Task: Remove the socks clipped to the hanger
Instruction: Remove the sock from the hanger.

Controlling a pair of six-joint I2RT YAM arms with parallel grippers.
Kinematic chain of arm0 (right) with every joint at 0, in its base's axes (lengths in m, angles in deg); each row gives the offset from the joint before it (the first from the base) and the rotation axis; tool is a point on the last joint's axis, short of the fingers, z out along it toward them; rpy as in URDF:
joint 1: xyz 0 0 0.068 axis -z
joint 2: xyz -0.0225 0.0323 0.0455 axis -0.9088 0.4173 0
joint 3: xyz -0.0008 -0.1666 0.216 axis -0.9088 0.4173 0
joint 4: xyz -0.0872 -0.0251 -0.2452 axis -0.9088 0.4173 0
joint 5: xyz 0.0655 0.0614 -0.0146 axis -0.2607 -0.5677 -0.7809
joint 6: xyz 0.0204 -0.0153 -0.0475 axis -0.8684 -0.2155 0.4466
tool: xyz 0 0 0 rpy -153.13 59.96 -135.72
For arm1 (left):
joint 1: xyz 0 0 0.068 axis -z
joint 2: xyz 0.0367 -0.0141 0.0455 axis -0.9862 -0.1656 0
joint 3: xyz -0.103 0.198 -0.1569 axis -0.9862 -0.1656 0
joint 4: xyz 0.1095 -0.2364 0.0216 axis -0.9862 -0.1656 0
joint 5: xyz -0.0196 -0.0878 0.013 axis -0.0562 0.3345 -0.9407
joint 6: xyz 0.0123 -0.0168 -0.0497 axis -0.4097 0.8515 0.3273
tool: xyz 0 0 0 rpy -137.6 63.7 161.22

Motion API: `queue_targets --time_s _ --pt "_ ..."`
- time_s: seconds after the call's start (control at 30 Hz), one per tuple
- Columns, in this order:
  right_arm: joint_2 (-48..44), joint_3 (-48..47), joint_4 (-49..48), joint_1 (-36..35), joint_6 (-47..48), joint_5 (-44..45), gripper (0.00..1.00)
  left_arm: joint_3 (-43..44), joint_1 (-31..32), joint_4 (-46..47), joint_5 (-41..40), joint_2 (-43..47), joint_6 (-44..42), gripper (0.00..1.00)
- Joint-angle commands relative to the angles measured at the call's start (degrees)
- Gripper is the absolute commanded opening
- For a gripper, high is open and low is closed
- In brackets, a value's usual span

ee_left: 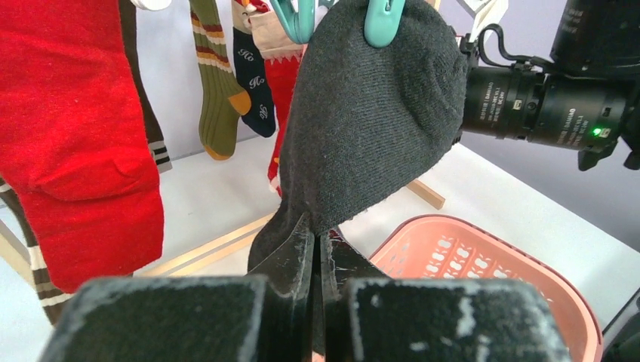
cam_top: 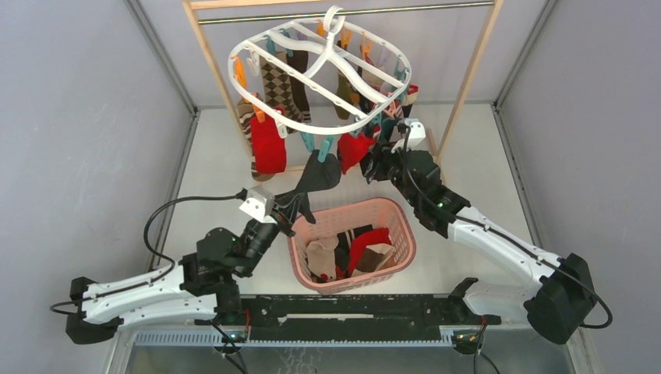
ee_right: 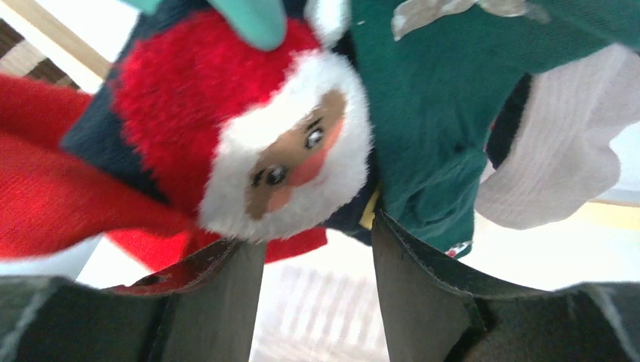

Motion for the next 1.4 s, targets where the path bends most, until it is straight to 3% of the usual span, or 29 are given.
queue_targets --time_s 0.0,0.23,0.33,0.43,0.5,0.63,0.93,1.03,1.13,1.2,1.37 --pt "1.28 -0.39 -3.39 0.31 -3.35 5.67 0.61 2.47 -0.02 0.99 0.66 1.37 0.16 0.04" --pt "3.72 -0.39 -6.41 1.55 -3.77 5.78 0.6 2.29 -0.01 0.67 0.83 2.06 0.23 0.04" --pt "3.45 -0.39 -5.83 2.31 -5.15 6.02 0.53 2.33 0.05 0.47 0.83 2.19 0.21 0.04" --pt "2.4 -0.35 -4.97 2.31 -4.87 6.39 0.37 2.16 0.07 0.36 0.83 2.53 0.17 0.04" --pt "1.22 -0.31 -4.15 2.24 -3.93 6.9 0.17 2.12 -0.01 0.26 0.83 2.64 0.17 0.04" --pt "-2.1 0.14 -2.92 2.45 -2.17 6.99 0.0 2.03 0.02 0.01 0.77 2.9 0.25 0.04" --pt "-9.26 0.14 3.06 1.95 0.76 2.81 0.0 2.51 0.02 -0.47 0.12 2.76 -0.08 0.08" --pt "-11.25 0.14 5.28 0.4 0.94 2.53 0.0 2.93 0.02 -0.66 -0.3 2.08 -0.08 0.17" --pt "-13.25 0.14 7.94 -1.36 1.28 2.66 0.0 3.76 -0.01 -1.59 0.13 1.19 0.3 0.44" --pt "-14.61 0.14 9.18 -2.74 1.17 2.73 0.0 4.23 0.01 -2.38 0.74 0.91 0.9 0.56" --pt "-17.53 0.12 11.42 -7.06 1.04 3.72 0.0 5.28 0.04 -4.92 3.01 1.29 3.46 0.71"
